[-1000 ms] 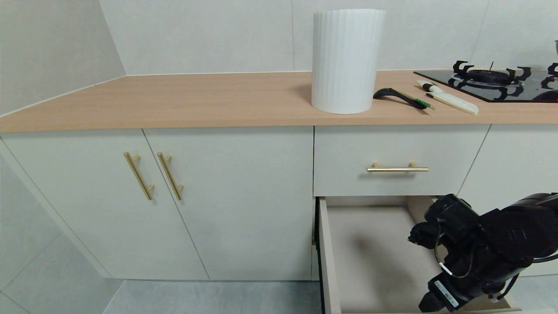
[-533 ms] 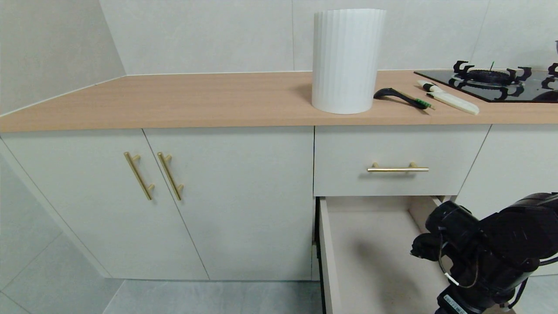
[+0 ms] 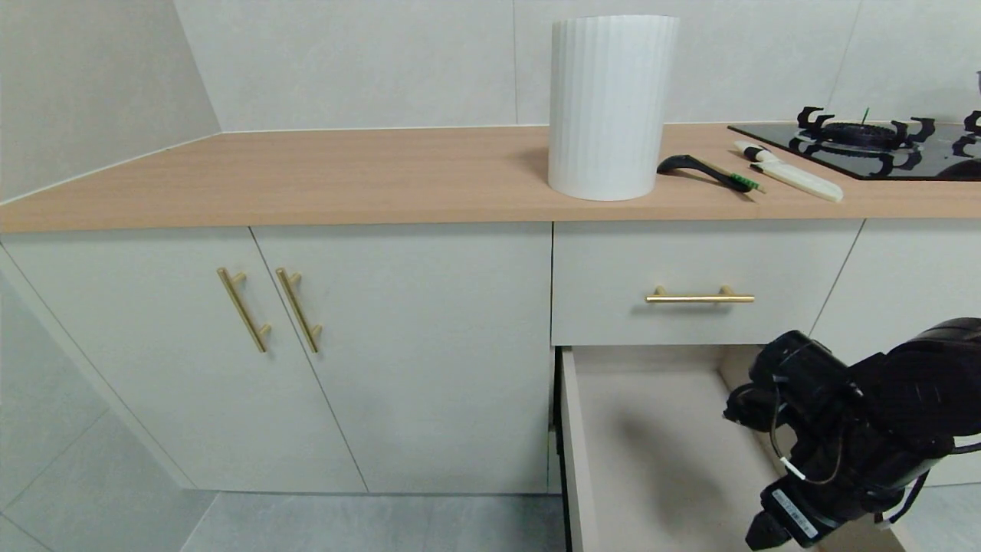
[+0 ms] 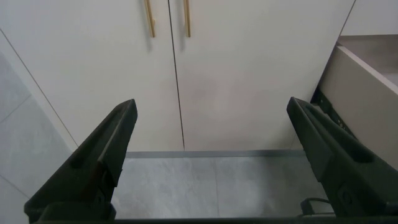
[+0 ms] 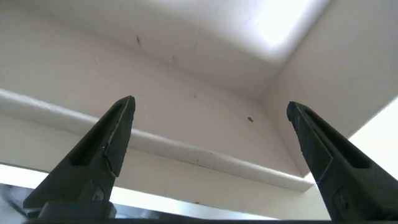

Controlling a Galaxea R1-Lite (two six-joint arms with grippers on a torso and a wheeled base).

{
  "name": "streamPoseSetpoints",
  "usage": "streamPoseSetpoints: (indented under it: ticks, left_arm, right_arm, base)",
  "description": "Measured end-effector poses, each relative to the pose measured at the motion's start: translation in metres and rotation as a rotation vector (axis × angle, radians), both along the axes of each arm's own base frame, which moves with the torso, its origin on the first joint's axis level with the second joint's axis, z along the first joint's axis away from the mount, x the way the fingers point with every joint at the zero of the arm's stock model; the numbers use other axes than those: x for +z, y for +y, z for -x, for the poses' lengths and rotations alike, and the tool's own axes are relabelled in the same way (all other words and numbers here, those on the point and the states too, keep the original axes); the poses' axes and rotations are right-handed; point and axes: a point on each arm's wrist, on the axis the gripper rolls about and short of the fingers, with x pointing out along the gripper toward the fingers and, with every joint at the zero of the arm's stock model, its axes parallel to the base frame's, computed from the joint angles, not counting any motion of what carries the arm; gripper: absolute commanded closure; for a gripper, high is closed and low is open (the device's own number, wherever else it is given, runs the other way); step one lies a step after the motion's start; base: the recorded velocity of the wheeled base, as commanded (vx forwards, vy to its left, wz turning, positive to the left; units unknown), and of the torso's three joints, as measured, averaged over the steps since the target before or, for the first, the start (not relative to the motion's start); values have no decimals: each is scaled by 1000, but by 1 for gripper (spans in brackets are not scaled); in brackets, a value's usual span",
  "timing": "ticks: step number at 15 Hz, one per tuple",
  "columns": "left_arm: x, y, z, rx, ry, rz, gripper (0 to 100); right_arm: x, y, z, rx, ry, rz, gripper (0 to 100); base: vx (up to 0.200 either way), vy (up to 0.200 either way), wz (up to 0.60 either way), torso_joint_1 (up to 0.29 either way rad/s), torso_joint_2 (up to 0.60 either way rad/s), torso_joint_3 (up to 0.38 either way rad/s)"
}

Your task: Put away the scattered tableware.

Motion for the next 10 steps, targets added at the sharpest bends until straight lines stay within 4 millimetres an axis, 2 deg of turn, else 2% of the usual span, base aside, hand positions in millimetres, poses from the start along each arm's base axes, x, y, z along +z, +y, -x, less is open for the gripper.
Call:
streamPoseSetpoints:
  ticks: [6, 10]
  left_arm:
    - [0, 0, 0, 0, 0, 0, 0]
    - [0, 0, 0, 0, 0, 0, 0]
  right_arm:
    - [58, -7, -10, -124, -382, -199, 0]
    - [80, -16, -6, -144, -604, -293, 0]
  base:
    - [0, 0, 0, 0, 0, 0]
    - [0, 0, 0, 0, 0, 0]
